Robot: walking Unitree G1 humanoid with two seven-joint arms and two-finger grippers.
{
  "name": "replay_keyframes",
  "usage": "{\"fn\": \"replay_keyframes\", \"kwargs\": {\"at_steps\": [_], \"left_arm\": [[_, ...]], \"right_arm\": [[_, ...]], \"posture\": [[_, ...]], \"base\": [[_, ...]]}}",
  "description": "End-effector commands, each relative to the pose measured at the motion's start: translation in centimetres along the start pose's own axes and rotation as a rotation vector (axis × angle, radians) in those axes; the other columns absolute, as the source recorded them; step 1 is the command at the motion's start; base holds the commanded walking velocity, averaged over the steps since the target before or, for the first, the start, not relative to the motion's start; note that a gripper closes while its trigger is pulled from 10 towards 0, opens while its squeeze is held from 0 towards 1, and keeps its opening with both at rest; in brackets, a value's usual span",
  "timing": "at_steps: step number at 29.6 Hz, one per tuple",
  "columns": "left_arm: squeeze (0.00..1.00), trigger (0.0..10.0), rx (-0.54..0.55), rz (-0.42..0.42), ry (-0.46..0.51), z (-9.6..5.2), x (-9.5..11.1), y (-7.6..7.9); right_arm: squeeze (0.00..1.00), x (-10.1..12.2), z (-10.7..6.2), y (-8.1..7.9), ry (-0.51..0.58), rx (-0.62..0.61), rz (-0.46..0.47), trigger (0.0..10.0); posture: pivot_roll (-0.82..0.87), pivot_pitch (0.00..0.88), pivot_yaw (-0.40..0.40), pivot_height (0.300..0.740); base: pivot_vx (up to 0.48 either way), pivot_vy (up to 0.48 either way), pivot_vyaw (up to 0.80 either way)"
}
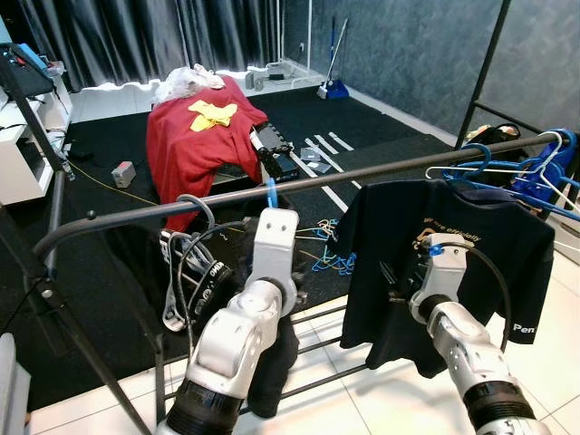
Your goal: Hang hanger
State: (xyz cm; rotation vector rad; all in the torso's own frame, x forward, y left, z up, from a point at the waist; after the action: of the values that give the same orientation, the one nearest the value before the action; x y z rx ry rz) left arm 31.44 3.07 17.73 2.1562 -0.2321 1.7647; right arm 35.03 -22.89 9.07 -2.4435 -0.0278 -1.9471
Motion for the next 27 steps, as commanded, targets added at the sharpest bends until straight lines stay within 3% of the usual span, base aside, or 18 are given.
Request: {"fn": "replay_keyframes", "kwargs": {"at_steps": [1, 2, 3, 5, 6, 7, 13, 15, 17, 22, 27], "left_arm": [[1.00, 10.0, 0.001, -0.003, 0.013, -0.2, 0.1, -0.5], [1.00, 10.0, 0.001, -0.003, 0.013, -0.2, 0.1, -0.5], [1.00, 10.0, -0.074, 0.015, 0.146, -2.5, 2.0, -2.5], [1.00, 10.0, -0.074, 0.015, 0.146, -2.5, 2.0, -2.5], [0.59, 10.0, -0.132, 0.050, 0.195, -4.0, 2.7, -3.1], [0.00, 10.0, -0.161, 0.074, 0.218, -5.1, 2.8, -3.6], [0.00, 10.0, -0.213, 0.056, 0.199, -7.1, 1.5, -3.5], [0.00, 10.0, -0.272, 0.030, 0.196, -7.9, 1.0, -2.7], [0.00, 10.0, -0.397, -0.003, 0.206, -9.3, 0.7, -1.2], [0.00, 10.0, -0.495, -0.020, 0.216, -10.2, 0.6, -0.3], [0.00, 10.0, -0.497, -0.042, 0.234, -10.3, 0.7, -0.4]], "right_arm": [[0.00, -0.1, -0.1, 0.0, -0.006, 0.000, -0.001, 10.0], [0.00, -0.1, -0.1, 0.0, -0.006, 0.000, -0.001, 10.0], [0.00, -0.2, -0.1, 0.2, -0.011, -0.002, -0.003, 10.0], [0.00, -0.2, -0.1, 0.2, -0.011, -0.002, -0.003, 10.0], [0.00, -0.2, -0.1, 0.3, -0.013, -0.002, -0.004, 10.0], [0.00, -0.2, 0.0, 0.2, -0.015, -0.001, -0.004, 10.0], [0.00, 0.0, 0.1, 0.0, -0.015, 0.007, -0.010, 10.0], [0.00, 0.0, 0.1, 0.1, -0.015, 0.007, -0.011, 10.0], [0.00, 0.3, 0.2, 0.4, -0.010, 0.006, -0.014, 10.0], [0.00, 1.3, 0.4, 0.7, 0.022, 0.017, -0.029, 10.0], [0.00, 2.7, 0.6, 1.1, 0.063, 0.033, -0.050, 10.0]], "posture": [[-0.19, 0.000, 0.004, 0.740], [-0.19, 0.000, 0.004, 0.740], [-0.18, 0.000, 0.000, 0.740], [-0.18, 0.000, 0.000, 0.740], [-0.17, 0.000, -0.006, 0.740], [-0.17, 0.000, -0.009, 0.740], [-0.16, 0.000, -0.017, 0.740], [-0.16, 0.000, -0.020, 0.740], [-0.15, 0.000, -0.023, 0.740], [-0.15, 0.000, -0.022, 0.740], [-0.15, 0.000, -0.020, 0.740]], "base": [[0.000, 0.000, 0.00], [0.000, 0.000, 0.00], [0.000, 0.000, 0.00], [0.000, 0.000, 0.00], [0.000, 0.000, 0.00], [0.000, 0.000, 0.00], [0.000, 0.000, 0.00], [-0.304, 0.000, 0.00], [-0.377, 0.000, 0.00], [-0.395, 0.000, 0.00], [-0.394, 0.000, 0.00]]}}
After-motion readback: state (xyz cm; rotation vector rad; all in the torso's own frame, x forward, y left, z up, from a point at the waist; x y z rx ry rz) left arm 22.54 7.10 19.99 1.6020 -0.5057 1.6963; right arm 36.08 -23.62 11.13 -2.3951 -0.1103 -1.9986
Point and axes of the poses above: a point about 5 cm out from each wrist's last joint towards the gripper, its own z axis pointing out of the wrist towards the gripper, its own x axis along the axis of the wrist's last joint, y = z × x, the point moved 2 cm from there along z, pointing out of the wrist towards the gripper, and after that the axes turned 4 degrees about -z, right-handed, at the moved point
